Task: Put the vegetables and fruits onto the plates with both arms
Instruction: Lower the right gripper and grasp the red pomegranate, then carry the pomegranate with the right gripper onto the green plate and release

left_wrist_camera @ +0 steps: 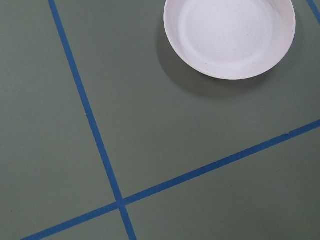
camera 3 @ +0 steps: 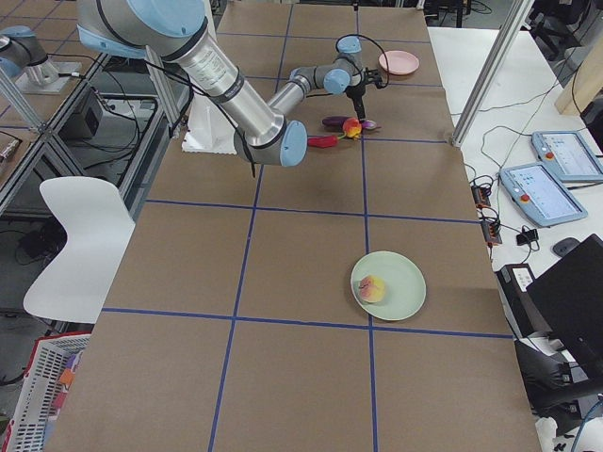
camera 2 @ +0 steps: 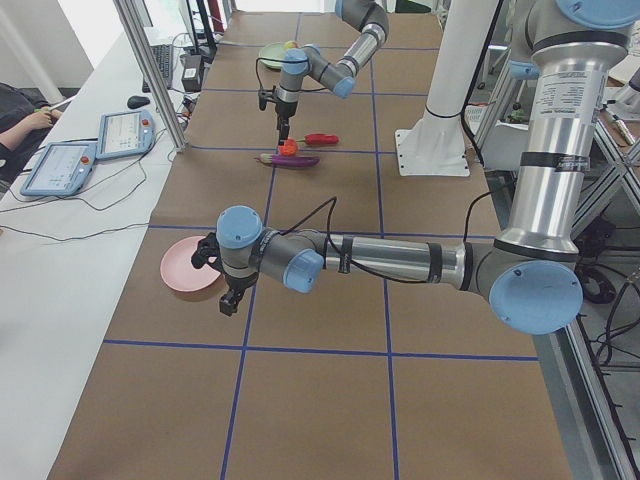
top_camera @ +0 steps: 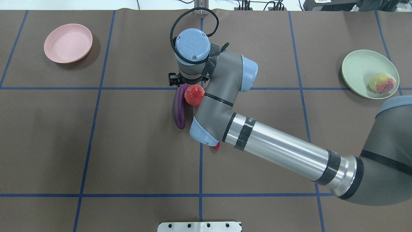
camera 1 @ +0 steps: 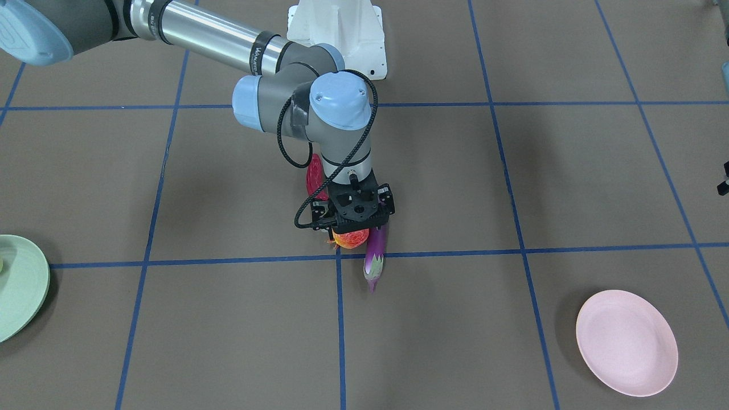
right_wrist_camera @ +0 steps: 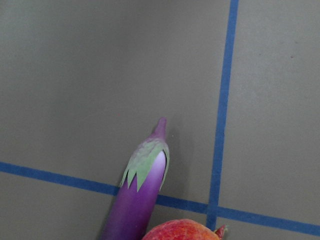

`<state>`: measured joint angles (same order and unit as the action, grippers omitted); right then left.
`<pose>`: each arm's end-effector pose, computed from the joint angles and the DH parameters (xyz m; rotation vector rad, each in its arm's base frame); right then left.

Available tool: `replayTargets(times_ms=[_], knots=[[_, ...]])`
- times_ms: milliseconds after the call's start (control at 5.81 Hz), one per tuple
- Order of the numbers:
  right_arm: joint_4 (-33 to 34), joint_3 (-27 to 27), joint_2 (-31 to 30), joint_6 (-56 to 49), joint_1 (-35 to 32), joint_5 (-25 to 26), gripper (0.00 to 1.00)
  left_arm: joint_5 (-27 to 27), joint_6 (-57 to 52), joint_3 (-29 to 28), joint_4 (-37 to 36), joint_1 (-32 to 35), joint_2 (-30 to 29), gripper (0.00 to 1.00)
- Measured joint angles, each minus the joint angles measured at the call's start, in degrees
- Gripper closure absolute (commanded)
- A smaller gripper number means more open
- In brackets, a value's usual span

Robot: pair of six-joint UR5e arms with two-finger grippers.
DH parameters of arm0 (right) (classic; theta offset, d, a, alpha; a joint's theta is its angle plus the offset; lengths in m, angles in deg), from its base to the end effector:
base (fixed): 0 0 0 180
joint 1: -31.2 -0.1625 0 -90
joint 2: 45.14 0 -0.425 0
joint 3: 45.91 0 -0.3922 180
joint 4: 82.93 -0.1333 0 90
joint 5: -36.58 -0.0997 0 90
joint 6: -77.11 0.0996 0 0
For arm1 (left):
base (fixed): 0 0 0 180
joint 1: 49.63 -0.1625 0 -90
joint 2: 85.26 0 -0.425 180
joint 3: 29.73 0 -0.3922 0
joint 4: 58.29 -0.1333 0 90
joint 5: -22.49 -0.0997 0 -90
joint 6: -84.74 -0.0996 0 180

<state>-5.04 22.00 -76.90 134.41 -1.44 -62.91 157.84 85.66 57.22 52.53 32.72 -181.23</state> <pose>-0.6256 -0.5395 0.1459 0.3225 -0.7914 -0.0707 0.0120 -0.5587 0.5892 0.3337 0.8088 0.2738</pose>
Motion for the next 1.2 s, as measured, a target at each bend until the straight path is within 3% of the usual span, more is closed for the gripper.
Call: replayTargets(times_ms=[172, 344, 516, 860, 1032, 1204], knots=[[-0.12, -0.5, -0.4, -0.31, 0.65, 0.61, 0.01, 0.0, 0.16, 0.07, 0.01, 0.0, -0.01, 0.0], [-0.12, -0.75, -1.07, -0.61, 1.41, 1.6, 0.13, 0.01, 0.21, 0.11, 0.01, 0.0, -0.05, 0.0], [-0.11, -0.94, -1.46, -0.79, 2.12, 2.81, 0.99, 0.01, 0.22, 0.14, 0.01, 0.0, -0.08, 0.0], [-0.12, -0.87, -1.43, -0.28, 2.21, 3.37, 1.0, 0.01, 0.23, 0.08, 0.08, 0.0, -0.1, 0.0], [-0.01, -0.23, -1.54, -0.55, 0.34, 1.5, 1.0, 0.01, 0.23, 0.07, 0.09, 0.0, -0.1, 0.0], [0.14, 1.04, -2.48, -2.95, -4.1, -3.74, 1.0, 0.01, 0.23, 0.06, 0.13, 0.0, -0.1, 0.0]])
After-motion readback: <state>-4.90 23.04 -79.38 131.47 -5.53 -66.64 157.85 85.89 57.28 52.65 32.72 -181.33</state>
